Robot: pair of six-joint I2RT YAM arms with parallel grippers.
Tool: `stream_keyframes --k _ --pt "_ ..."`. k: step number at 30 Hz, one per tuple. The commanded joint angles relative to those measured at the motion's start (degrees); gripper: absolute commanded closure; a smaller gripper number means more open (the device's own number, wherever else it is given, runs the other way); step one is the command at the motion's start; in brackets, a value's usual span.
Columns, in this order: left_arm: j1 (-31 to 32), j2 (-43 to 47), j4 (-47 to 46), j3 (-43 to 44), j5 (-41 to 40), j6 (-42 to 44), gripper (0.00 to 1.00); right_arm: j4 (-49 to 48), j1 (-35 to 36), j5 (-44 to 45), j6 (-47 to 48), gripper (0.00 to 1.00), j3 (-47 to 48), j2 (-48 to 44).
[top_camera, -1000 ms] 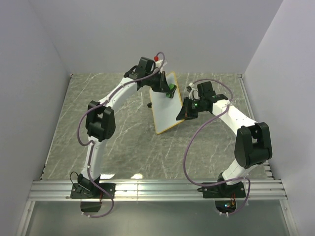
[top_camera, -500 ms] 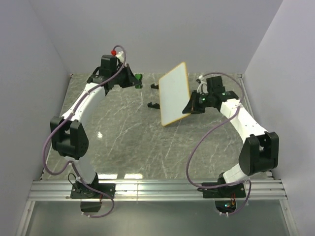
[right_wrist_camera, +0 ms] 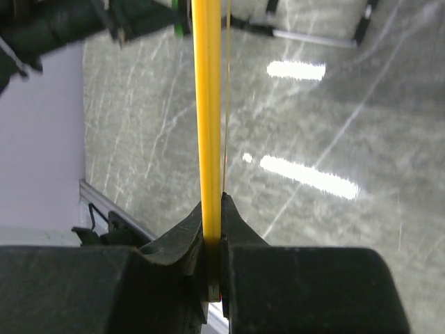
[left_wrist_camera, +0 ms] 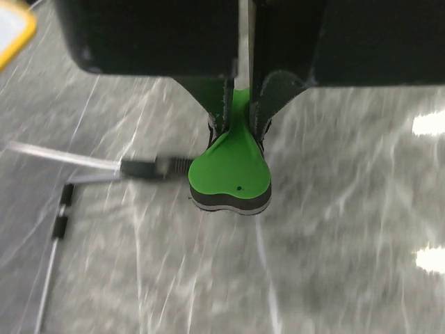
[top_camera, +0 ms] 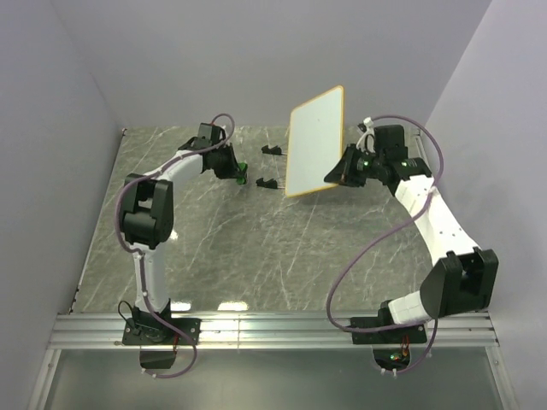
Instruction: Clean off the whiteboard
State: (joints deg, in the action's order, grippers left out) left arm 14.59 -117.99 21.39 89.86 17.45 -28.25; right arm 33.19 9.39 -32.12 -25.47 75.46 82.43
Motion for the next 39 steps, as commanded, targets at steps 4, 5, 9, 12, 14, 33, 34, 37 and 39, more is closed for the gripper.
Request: stream_keyframes --k 4,5,9,12,14,33,34,37,39 --pt "-0.2 -3.7 -14.0 9.4 -0.7 -5.2 1.00 -0.3 0.1 0.7 0.4 1.00 -4.5 -10.7" --pt "-0.1 -4.6 -16.9 9.8 -1.3 -6.0 1.00 0.6 0.1 0.9 0.3 1.00 -4.9 -11.9" --pt "1.0 -12.9 -17.1 18.6 3.7 -8.7 1.00 3.0 0.1 2.1 0.2 1.00 -5.2 -13.8" --pt "5.1 -19.6 -11.5 27.2 5.2 -4.4 1.00 5.0 -0.1 2.9 1.0 1.00 -4.1 -14.1" --pt "8.2 -21.6 -11.1 27.5 3.9 -3.0 1.00 5.5 -0.5 2.8 1.3 1.00 -3.7 -14.0" --pt "10.9 2.8 2.0 -11.4 -10.8 -15.7 1.00 2.1 -1.5 -0.3 1.4 1.00 3.8 -9.5" --pt "11.0 3.2 3.6 -11.6 -9.2 -17.3 1.00 2.2 -1.4 -0.4 1.7 1.00 4.2 -9.1" --pt "12.6 4.1 7.9 -10.2 -3.0 -20.3 1.00 2.2 -1.0 -0.1 2.4 1.00 5.0 -8.3" --pt "14.8 2.4 12.7 -5.8 0.4 -20.3 1.00 2.4 -0.6 0.2 3.0 1.00 5.8 -8.0"
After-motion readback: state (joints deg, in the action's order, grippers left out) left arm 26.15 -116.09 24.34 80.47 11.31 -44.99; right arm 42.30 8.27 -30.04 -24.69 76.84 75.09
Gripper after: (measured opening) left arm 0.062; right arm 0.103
